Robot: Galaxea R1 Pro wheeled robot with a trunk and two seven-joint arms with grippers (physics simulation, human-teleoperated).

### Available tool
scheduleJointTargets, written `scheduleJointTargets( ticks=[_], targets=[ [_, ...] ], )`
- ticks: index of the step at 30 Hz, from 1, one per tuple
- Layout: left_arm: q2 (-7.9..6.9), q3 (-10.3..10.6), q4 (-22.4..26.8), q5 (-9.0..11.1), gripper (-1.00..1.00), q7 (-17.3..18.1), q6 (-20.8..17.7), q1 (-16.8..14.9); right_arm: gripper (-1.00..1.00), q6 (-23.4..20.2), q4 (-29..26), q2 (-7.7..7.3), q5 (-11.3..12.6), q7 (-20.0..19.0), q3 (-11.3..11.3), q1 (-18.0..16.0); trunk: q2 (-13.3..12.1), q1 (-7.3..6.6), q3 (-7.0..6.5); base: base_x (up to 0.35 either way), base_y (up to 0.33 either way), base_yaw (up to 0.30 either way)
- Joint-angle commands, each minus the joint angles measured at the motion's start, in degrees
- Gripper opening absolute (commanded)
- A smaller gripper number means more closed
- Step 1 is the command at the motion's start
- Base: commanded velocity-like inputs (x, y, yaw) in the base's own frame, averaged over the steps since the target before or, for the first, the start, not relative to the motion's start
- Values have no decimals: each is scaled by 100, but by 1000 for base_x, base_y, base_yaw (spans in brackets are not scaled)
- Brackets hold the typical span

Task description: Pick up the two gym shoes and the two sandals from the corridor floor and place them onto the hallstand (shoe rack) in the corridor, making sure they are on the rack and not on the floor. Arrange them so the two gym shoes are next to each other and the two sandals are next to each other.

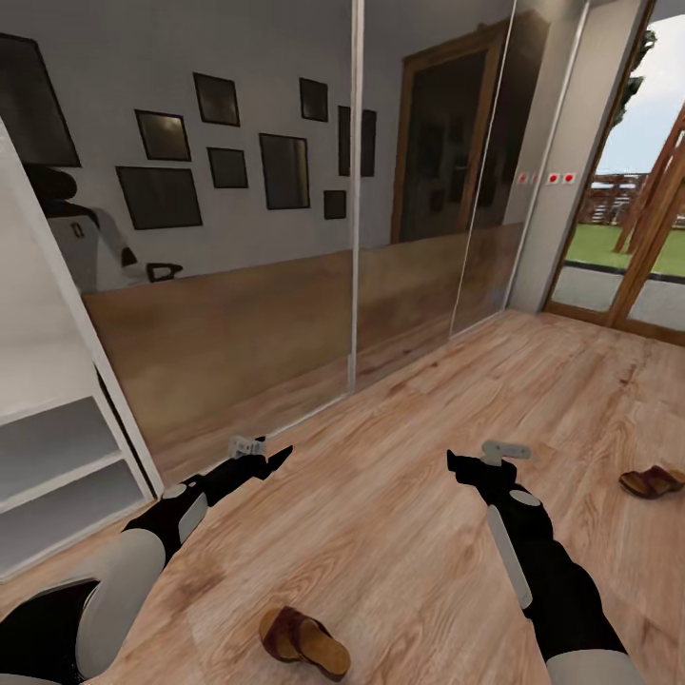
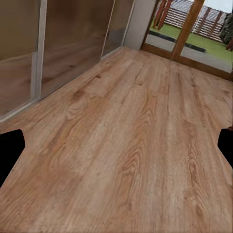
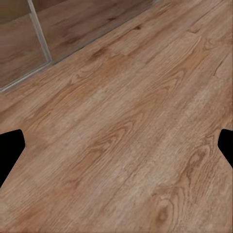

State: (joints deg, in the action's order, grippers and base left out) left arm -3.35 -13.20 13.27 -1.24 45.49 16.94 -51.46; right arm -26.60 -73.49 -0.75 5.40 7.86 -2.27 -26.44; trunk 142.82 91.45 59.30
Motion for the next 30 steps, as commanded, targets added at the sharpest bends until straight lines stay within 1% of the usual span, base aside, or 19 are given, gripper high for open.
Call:
scheduleJointTargets(
  ticks=[1, 11, 16, 23, 30],
  targets=[
    [1, -24, -9, -15, 100, 22, 20, -7, 100, -21, -7, -4, 57, 42, 7, -2, 2, 0, 6, 107, -238, 64],
    [1, -24, -9, -16, 100, 25, 20, -9, 100, -20, -7, -4, 57, 42, 9, -2, 2, 0, 6, 94, -240, 17],
    [1, -24, -9, -16, 100, 22, 20, -11, 100, -21, -7, -4, 57, 43, 8, -2, 2, 0, 6, 26, -218, 1],
    [1, -24, -9, -14, 100, 26, 20, -10, 100, -21, -7, -4, 57, 42, 8, -2, 2, 0, 6, -80, -163, 0],
    [1, -24, -9, -11, 100, 29, 20, -6, 100, -21, -7, -4, 57, 42, 8, -2, 2, 0, 6, -173, -151, 0]
  ],
)
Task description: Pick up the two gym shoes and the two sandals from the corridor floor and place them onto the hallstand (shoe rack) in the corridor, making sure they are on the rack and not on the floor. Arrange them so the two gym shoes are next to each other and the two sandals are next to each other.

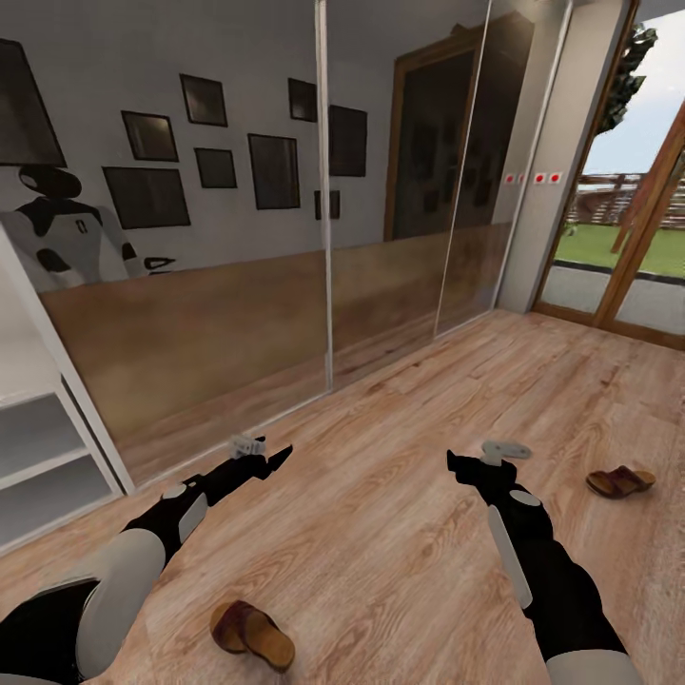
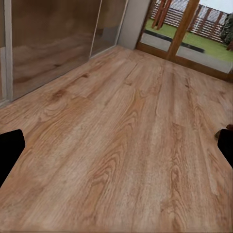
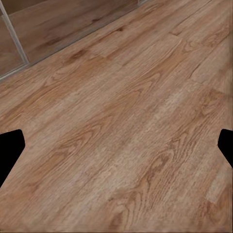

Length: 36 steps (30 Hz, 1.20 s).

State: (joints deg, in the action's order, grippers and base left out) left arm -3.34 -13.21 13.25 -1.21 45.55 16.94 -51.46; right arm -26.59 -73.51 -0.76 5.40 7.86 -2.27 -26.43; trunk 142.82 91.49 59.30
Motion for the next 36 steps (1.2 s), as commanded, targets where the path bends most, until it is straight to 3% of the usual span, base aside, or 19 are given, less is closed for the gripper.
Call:
scheduleJointTargets(
  ticks=[1, 11, 36],
  targets=[
    [0, -24, -7, -13, 100, 23, 20, -5, 100, -21, -6, -3, 57, 42, 8, -3, 2, -3, 5, -213, -163, 0],
    [0, -24, -7, -12, 100, 19, 20, -4, 100, -21, -6, -3, 57, 42, 10, -3, 2, -3, 5, -99, -197, 24],
    [0, -24, -7, -11, 100, 16, 20, -9, 100, -21, -6, -3, 57, 46, 8, -3, 2, -3, 5, 19, -20, 287]
  ],
)
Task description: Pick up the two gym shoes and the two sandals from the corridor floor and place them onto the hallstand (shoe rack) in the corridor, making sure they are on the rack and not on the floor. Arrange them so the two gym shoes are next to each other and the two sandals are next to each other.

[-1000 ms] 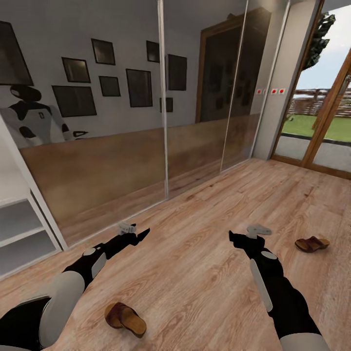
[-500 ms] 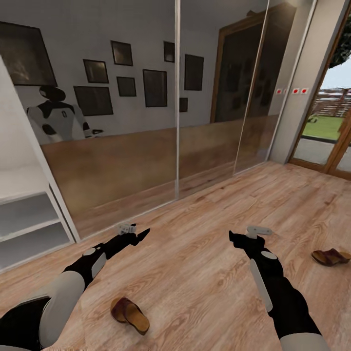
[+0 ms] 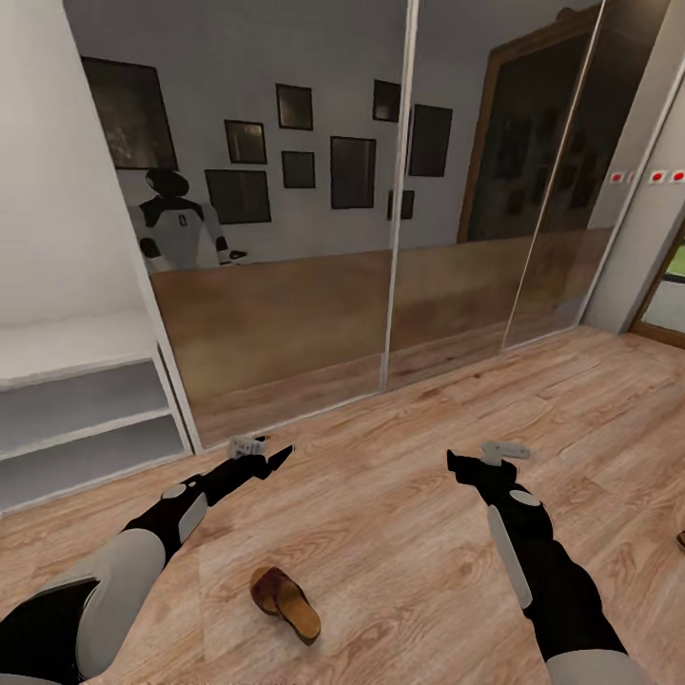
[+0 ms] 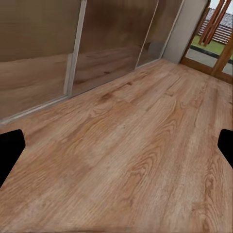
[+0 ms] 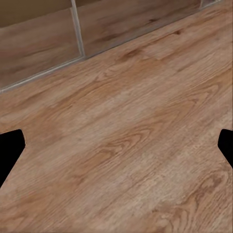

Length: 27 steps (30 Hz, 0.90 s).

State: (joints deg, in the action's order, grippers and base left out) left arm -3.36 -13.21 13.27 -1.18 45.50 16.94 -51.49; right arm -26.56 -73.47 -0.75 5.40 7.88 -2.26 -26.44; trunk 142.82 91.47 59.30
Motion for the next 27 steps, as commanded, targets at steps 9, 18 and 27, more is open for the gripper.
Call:
scheduleJointTargets(
  ticks=[9, 18, 27],
  targets=[
    [2, -24, -9, -7, 100, 20, 20, -6, 100, -23, -10, -4, 58, 44, 6, -1, 2, -1, 6, 0, 0, 297],
    [2, -24, -9, -5, 100, 20, 20, -5, 100, -23, -18, -4, 58, 42, 6, -1, 2, -1, 6, 0, 0, 297],
    [2, -24, -9, -5, 100, 20, 20, -5, 100, -24, -18, -4, 58, 43, 6, -1, 2, -1, 6, 24, -6, 297]
  ],
)
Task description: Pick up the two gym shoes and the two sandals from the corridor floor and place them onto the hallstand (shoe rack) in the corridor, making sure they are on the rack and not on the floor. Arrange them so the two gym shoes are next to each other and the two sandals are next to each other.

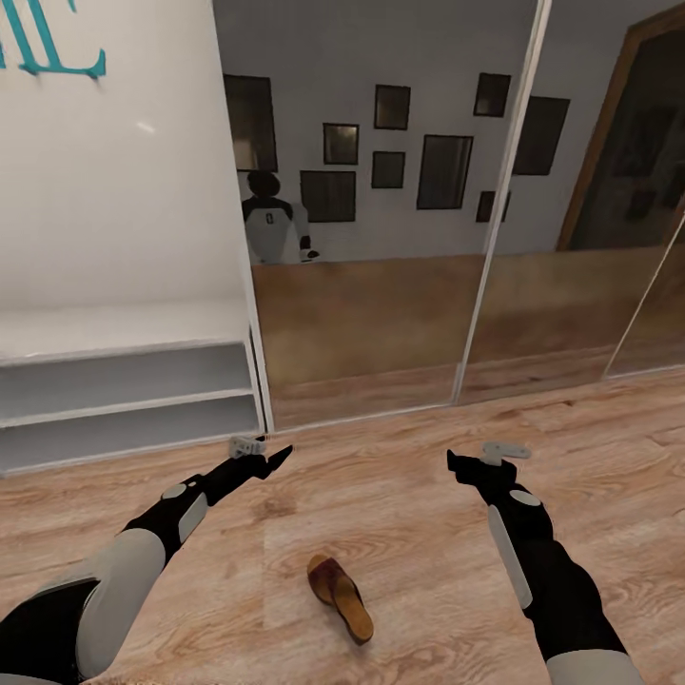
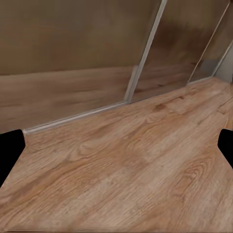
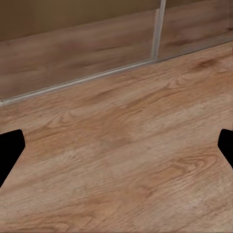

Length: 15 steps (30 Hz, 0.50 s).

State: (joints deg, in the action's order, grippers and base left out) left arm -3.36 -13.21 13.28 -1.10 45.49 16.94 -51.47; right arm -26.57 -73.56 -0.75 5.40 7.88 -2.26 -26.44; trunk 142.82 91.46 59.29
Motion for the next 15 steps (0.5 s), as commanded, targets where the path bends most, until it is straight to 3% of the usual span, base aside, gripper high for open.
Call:
scheduleJointTargets(
  ticks=[1, 9, 15],
  targets=[
    [2, -24, -9, -13, 100, 21, 20, -7, 100, -23, -10, -4, 58, 41, 7, -1, 2, 0, 6, 134, -105, 297],
    [2, -24, -9, -13, 100, 21, 20, -5, 100, -22, -10, -4, 58, 44, 7, -1, 2, 0, 6, 173, -169, 297],
    [2, -24, -9, -13, 100, 21, 20, -8, 100, -23, -2, -12, 58, 49, -2, -1, 2, 0, 6, 94, -65, 63]
  ],
)
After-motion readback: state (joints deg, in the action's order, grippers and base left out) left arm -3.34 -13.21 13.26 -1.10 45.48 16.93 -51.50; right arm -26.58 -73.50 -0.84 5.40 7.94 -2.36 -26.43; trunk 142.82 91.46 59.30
